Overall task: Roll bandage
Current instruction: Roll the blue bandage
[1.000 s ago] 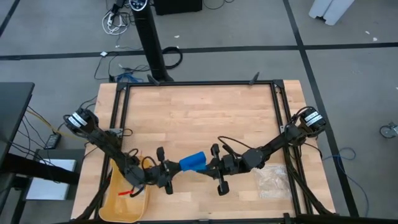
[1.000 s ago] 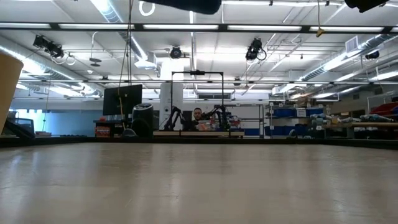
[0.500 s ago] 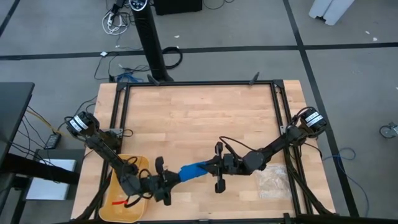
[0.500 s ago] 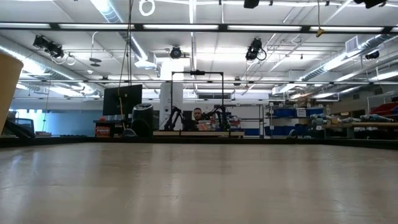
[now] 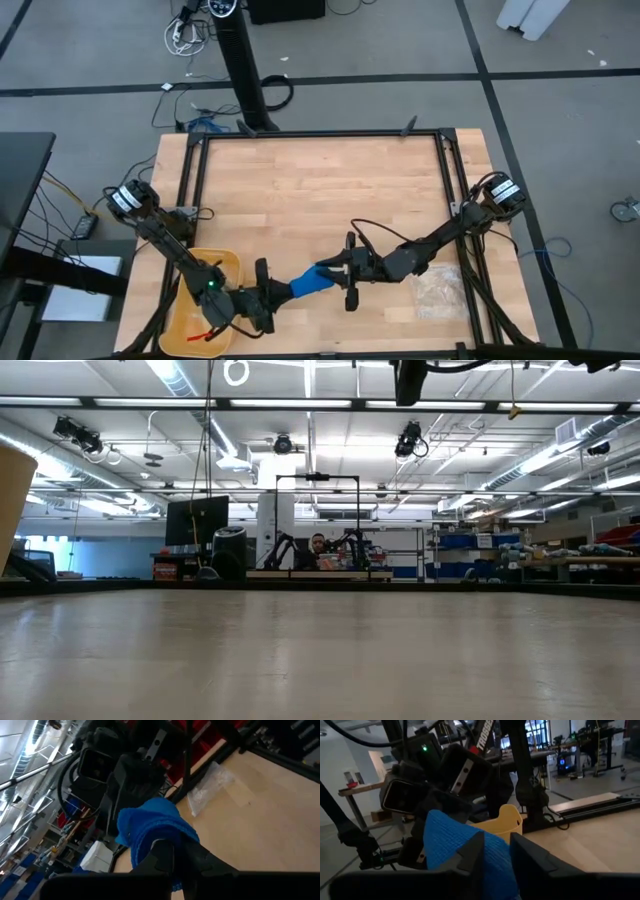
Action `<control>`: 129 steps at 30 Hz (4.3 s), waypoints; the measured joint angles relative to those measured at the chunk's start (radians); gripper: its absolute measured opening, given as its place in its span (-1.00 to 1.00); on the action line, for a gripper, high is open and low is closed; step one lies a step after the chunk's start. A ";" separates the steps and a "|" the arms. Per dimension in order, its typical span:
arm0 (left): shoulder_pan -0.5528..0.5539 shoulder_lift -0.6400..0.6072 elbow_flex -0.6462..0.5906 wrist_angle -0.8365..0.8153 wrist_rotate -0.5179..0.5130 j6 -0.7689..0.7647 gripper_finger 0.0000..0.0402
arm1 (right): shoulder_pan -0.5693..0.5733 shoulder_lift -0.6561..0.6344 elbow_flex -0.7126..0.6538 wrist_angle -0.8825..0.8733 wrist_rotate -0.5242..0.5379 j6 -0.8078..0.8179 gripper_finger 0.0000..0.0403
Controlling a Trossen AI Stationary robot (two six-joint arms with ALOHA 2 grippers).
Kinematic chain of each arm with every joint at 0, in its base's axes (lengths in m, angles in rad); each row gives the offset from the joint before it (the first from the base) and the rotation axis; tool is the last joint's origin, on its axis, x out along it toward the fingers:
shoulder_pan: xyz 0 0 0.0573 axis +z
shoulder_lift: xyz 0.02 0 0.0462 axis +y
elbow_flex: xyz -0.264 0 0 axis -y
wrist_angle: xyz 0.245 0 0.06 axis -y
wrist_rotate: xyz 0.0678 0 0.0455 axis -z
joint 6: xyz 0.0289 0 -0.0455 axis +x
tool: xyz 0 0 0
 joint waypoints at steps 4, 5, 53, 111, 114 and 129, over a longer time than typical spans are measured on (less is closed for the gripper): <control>0.001 0.019 0.013 -0.026 0.015 0.003 -0.92 | 0.000 0.001 -0.001 -0.023 -0.006 0.017 -0.45; 0.001 0.027 0.018 -0.034 0.015 0.004 -0.92 | 0.001 0.002 -0.001 -0.025 -0.010 0.010 -0.45; 0.001 0.070 0.066 -0.114 0.134 0.002 -0.92 | -0.091 0.011 0.355 -0.752 -0.526 0.059 -0.79; -0.019 0.070 0.065 -0.112 0.147 -0.019 -0.90 | -0.089 0.010 0.355 -0.822 -0.462 0.042 -0.77; -0.019 0.070 0.065 -0.104 0.152 -0.014 -0.90 | -0.084 0.010 0.355 -0.829 -0.460 0.041 -0.58; -0.020 0.070 0.065 -0.096 0.151 -0.011 -0.90 | -0.085 -0.036 0.354 -0.885 -0.400 0.006 -0.29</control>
